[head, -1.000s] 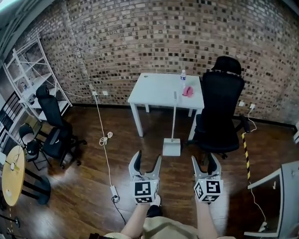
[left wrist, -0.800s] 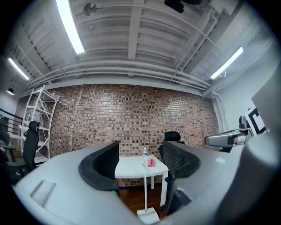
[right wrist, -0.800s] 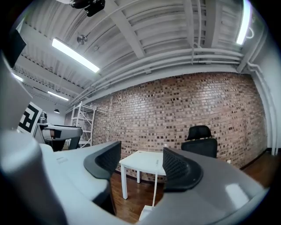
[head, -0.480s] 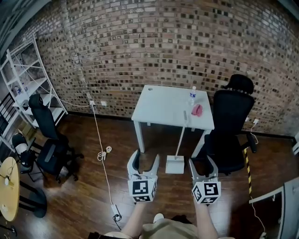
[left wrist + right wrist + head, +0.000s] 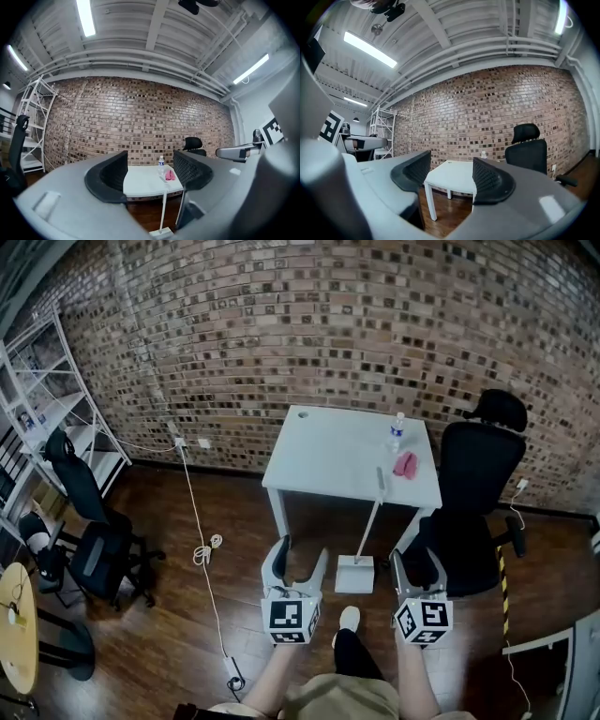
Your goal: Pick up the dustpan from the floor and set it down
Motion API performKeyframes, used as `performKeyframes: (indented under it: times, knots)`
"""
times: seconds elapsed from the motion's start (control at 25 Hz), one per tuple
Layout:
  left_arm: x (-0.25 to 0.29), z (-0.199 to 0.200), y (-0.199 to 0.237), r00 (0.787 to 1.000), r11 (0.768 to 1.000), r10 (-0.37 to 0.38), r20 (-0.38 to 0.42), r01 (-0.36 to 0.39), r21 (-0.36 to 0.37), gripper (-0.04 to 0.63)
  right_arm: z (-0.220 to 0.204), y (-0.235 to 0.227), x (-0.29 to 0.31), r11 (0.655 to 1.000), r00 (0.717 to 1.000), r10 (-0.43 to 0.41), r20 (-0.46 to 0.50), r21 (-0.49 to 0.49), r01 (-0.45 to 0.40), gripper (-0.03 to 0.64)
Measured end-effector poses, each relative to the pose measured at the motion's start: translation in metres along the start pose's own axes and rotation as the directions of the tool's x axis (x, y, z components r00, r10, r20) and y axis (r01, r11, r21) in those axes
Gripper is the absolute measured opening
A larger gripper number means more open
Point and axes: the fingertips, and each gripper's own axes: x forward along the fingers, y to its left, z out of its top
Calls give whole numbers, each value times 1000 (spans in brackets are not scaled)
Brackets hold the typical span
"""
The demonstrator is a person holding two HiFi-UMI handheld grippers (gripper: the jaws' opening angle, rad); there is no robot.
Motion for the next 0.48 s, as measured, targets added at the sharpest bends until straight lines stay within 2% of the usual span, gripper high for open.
performKeyframes:
  times: [0.24,0.36,0.48]
  knots:
    - [74,-7,23,1000,1000,9,-5,-9,28,285,-9,-24,84,1000,1000,14,11,26,-14,267]
    - [132,5,37,1000,999,15,28,-16,29,282,9,-40,137,999,998,23,64,-29,-21,255]
    - [195,14,33,999,999,0,53,-2,38,282,31,-64,179,997,993,38,112,-70,-30,244]
